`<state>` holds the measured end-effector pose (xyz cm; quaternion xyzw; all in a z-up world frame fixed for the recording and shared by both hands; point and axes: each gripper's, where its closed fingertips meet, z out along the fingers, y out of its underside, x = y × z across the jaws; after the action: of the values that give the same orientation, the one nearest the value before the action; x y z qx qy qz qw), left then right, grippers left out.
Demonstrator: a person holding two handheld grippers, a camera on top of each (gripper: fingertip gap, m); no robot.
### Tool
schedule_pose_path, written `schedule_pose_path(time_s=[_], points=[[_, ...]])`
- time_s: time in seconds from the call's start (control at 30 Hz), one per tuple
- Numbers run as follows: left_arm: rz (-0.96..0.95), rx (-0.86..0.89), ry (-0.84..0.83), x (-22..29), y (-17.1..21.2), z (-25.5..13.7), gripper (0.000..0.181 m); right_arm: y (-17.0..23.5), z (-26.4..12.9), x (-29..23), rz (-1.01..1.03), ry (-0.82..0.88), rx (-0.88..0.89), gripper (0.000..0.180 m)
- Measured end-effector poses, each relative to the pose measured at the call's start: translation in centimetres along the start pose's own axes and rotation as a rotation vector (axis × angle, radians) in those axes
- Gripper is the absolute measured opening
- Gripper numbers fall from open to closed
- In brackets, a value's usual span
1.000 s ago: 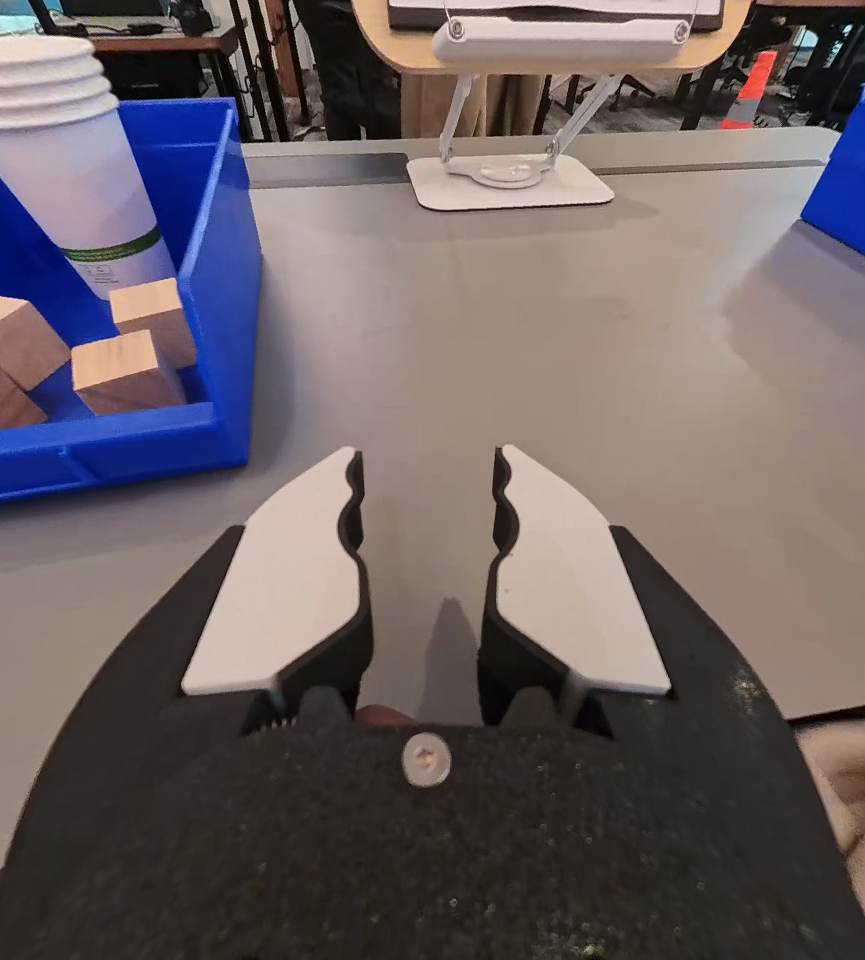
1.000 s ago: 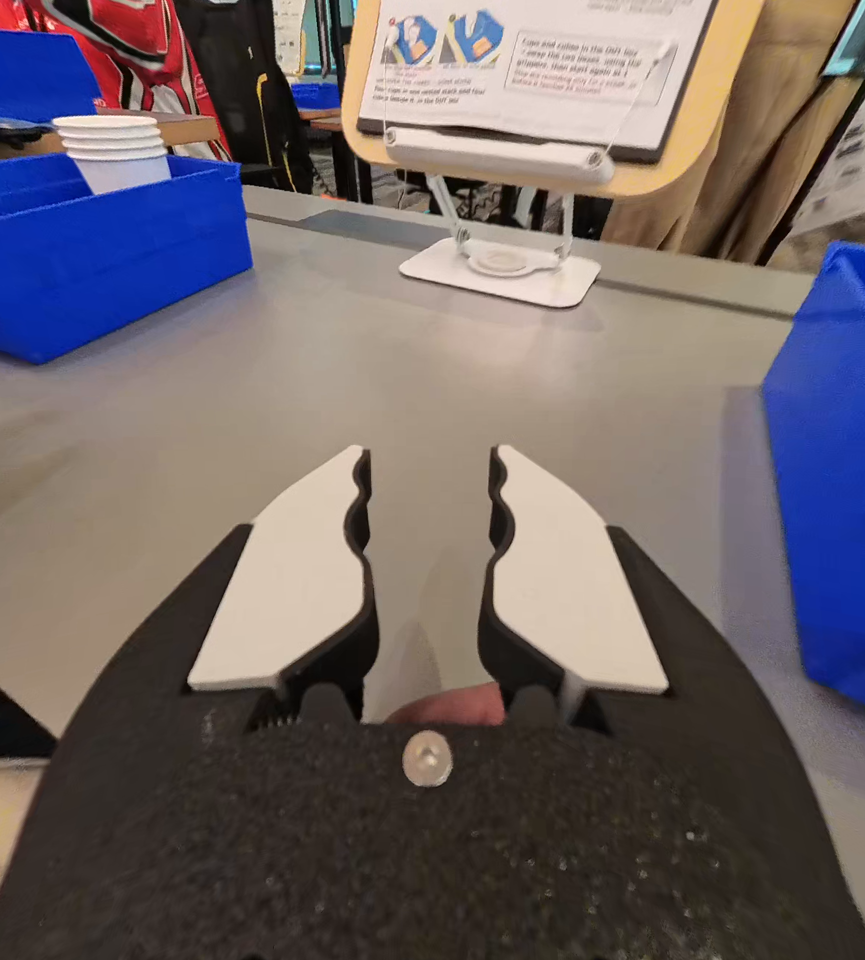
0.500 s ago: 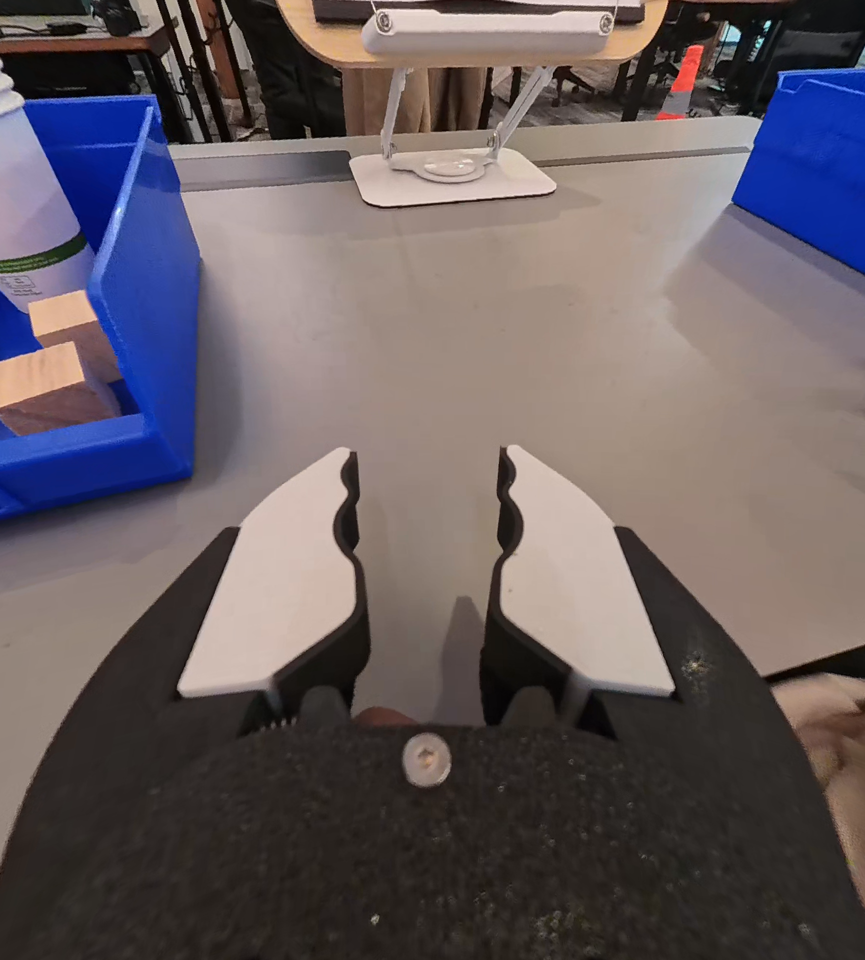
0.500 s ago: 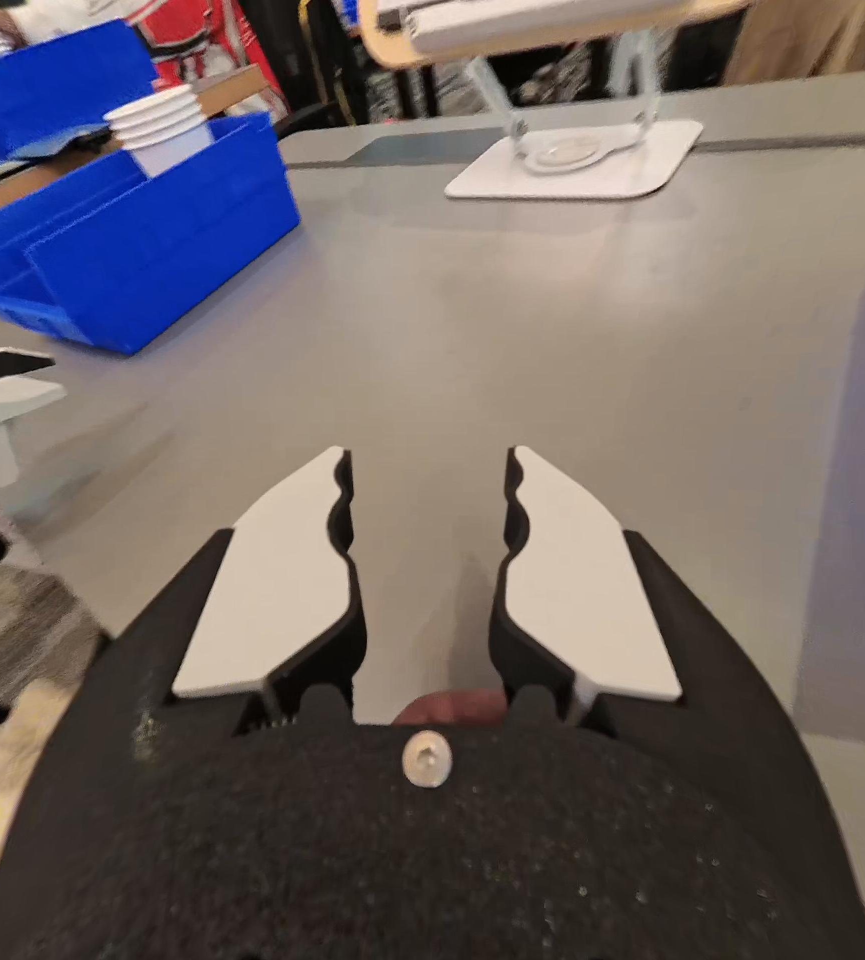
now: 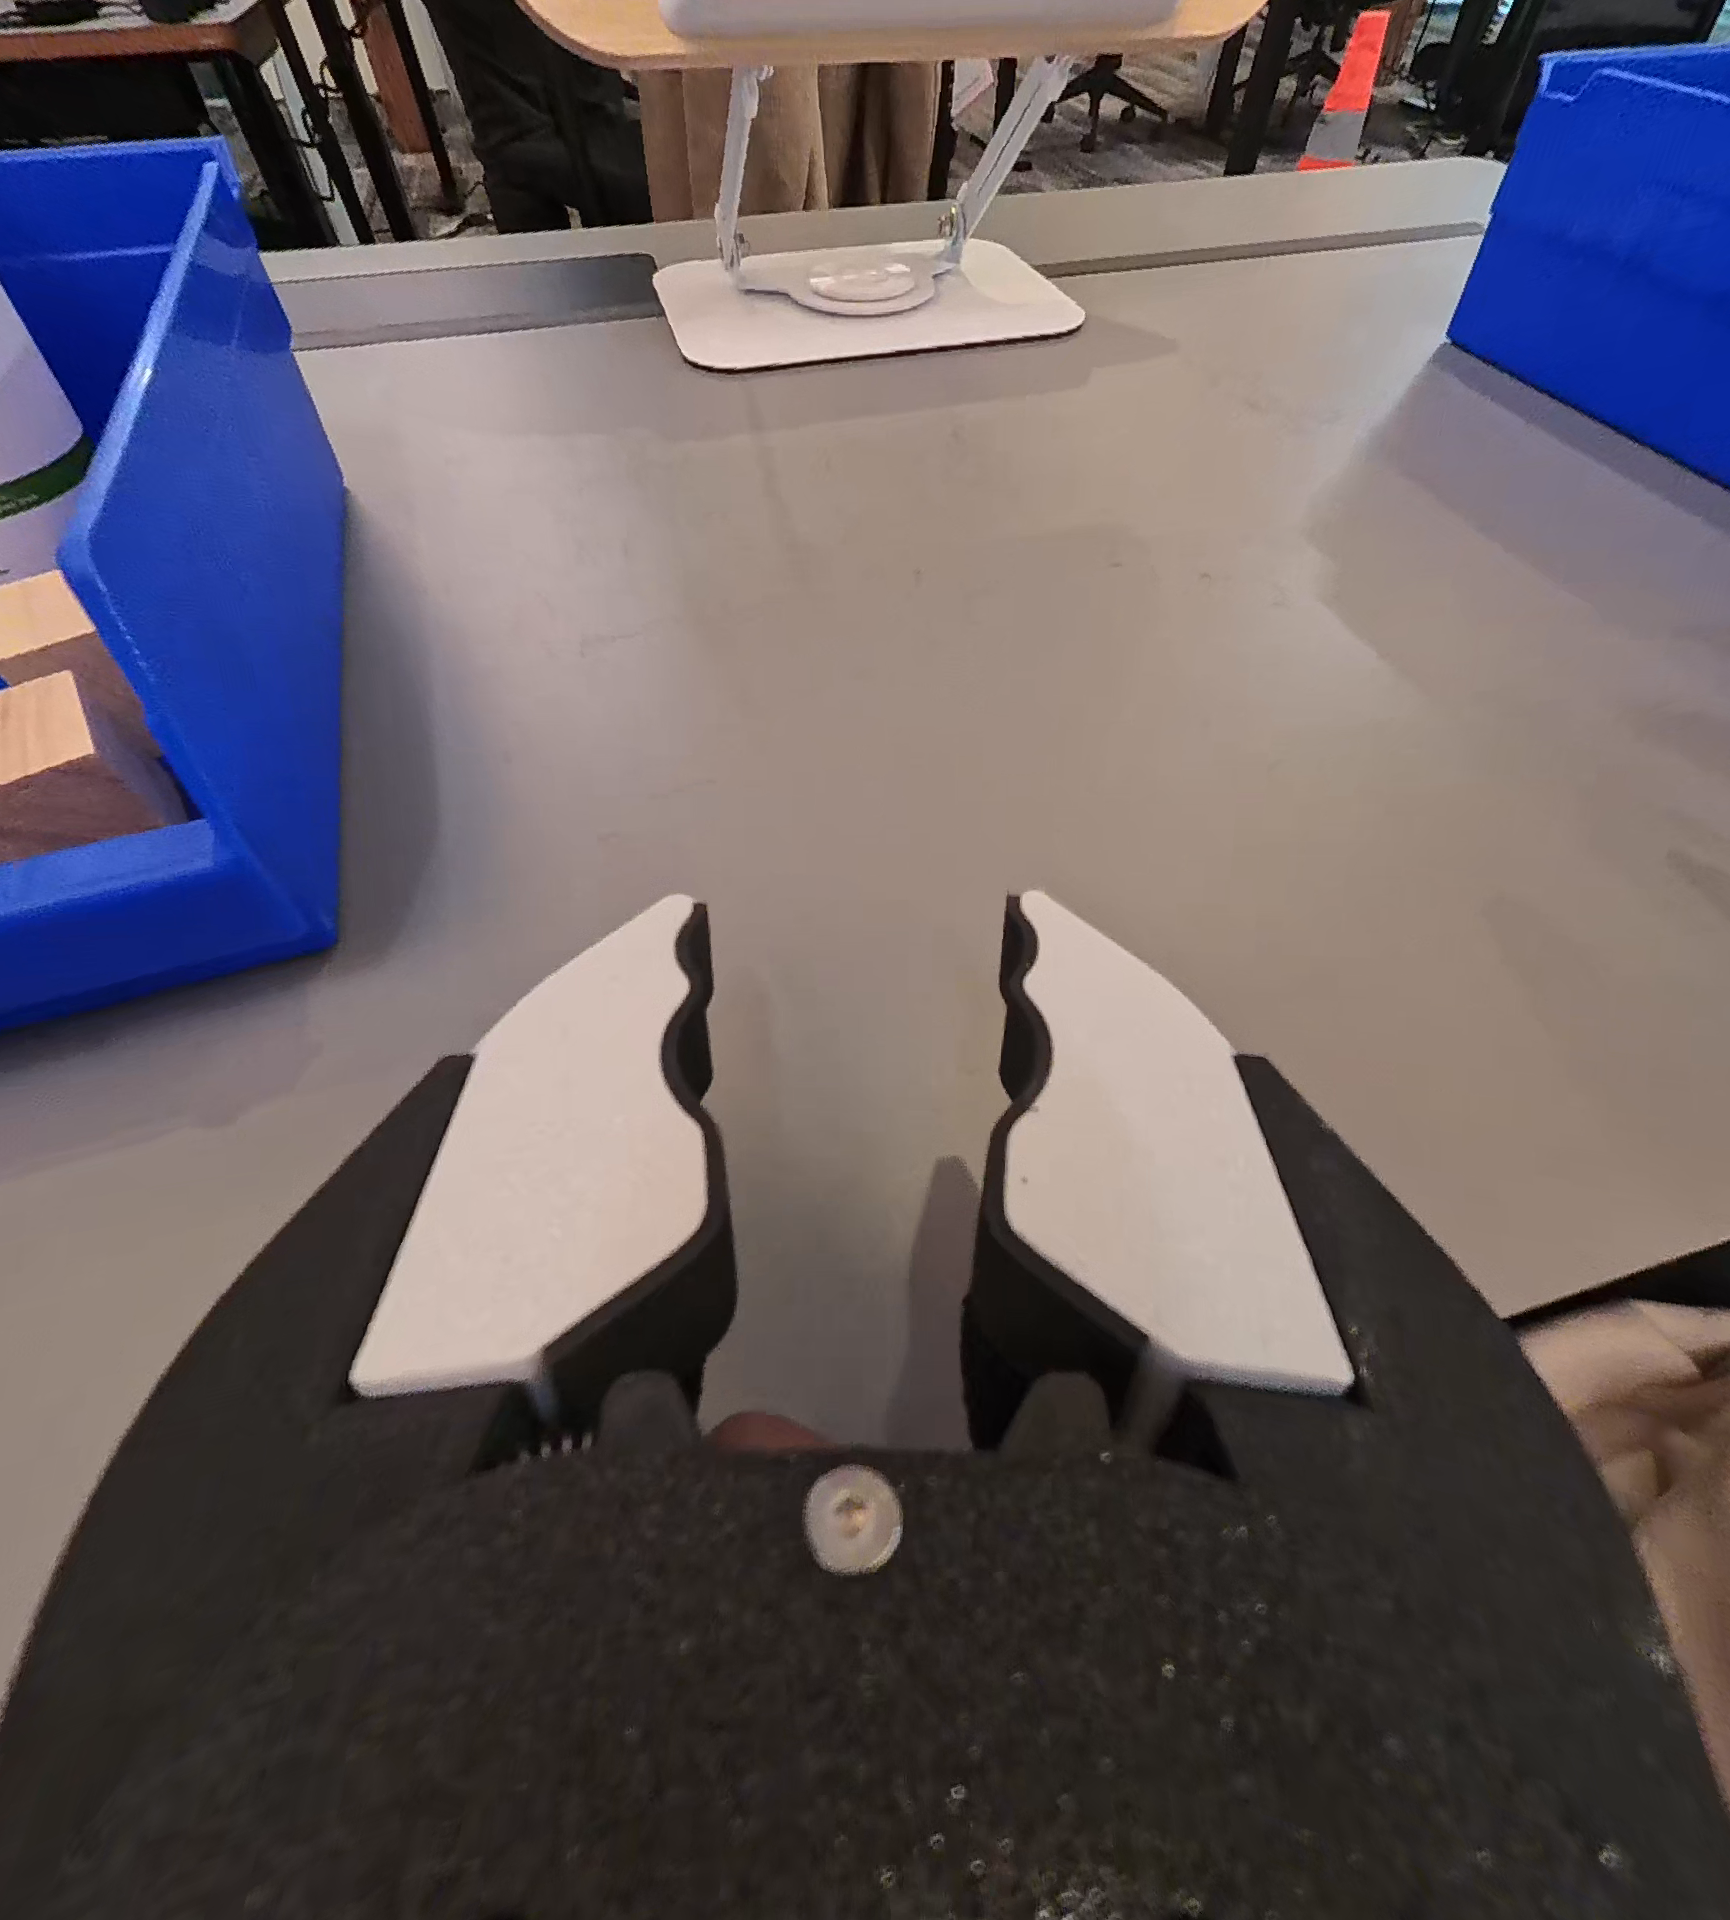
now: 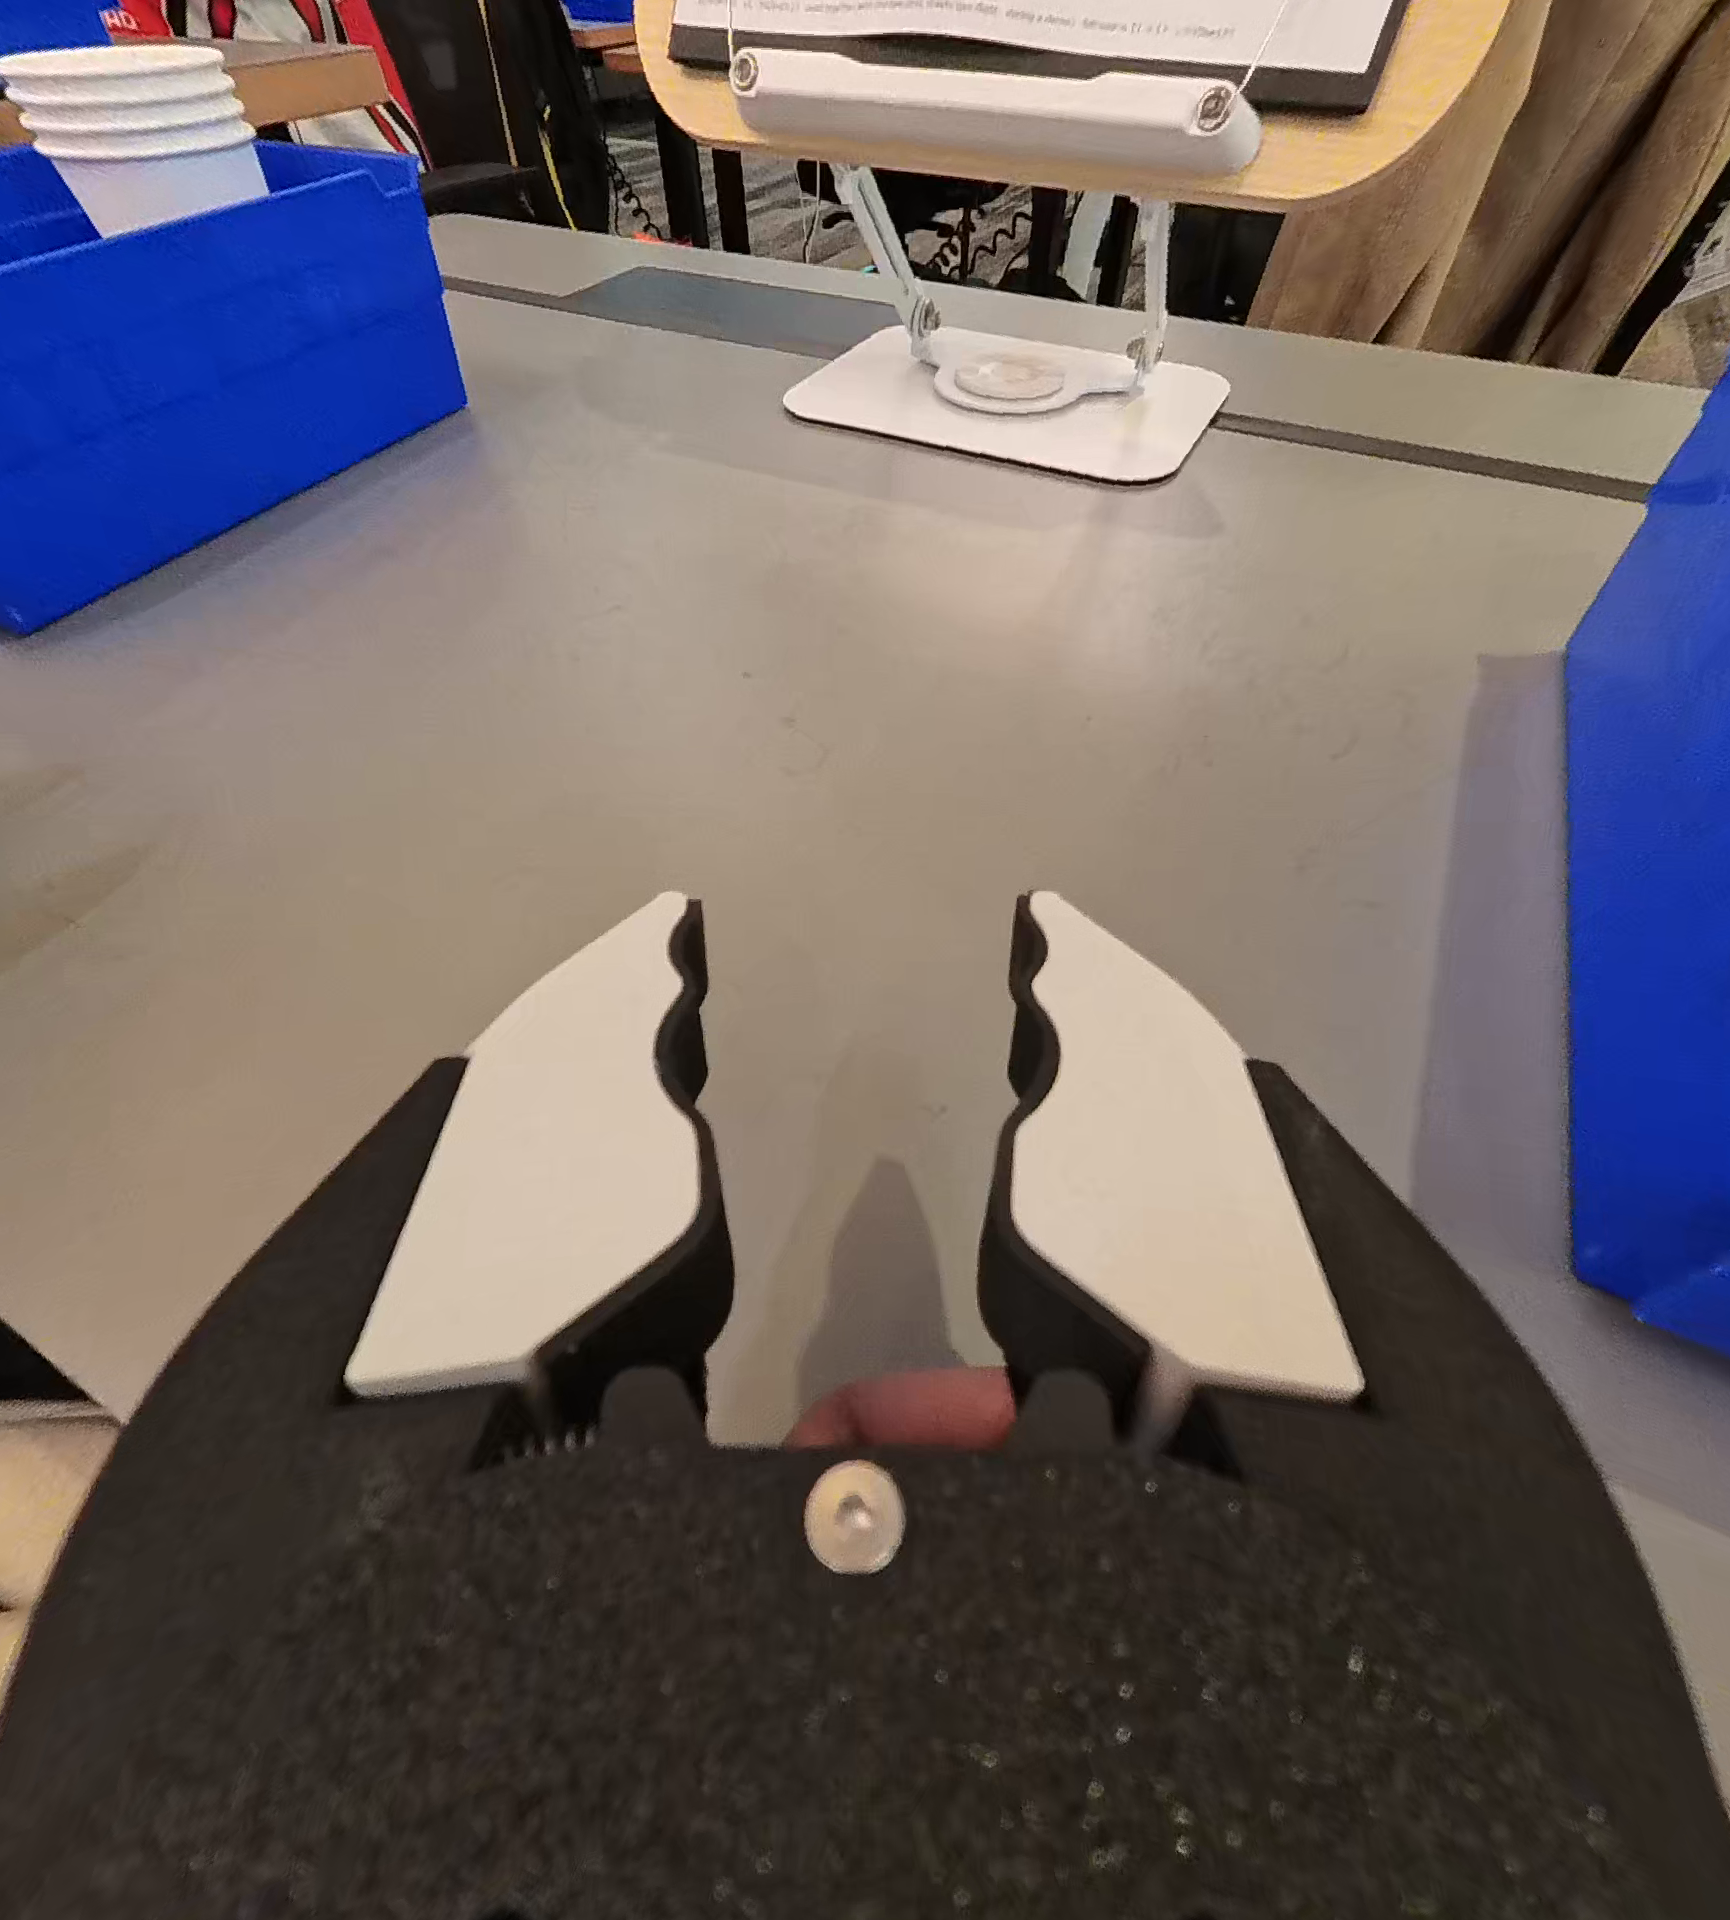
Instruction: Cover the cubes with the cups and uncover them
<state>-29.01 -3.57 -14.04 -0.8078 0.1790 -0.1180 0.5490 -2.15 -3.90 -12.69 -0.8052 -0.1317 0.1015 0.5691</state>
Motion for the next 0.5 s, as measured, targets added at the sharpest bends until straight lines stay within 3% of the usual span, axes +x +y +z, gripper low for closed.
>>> schedule_pose_path(time_s=[0.5], points=[[-0.037, -0.014, 0.024, -0.13, -0.12, -0.39, 0.053, -0.14, -0.20, -0.91, -0.052, 0.003, 0.003, 0.050]])
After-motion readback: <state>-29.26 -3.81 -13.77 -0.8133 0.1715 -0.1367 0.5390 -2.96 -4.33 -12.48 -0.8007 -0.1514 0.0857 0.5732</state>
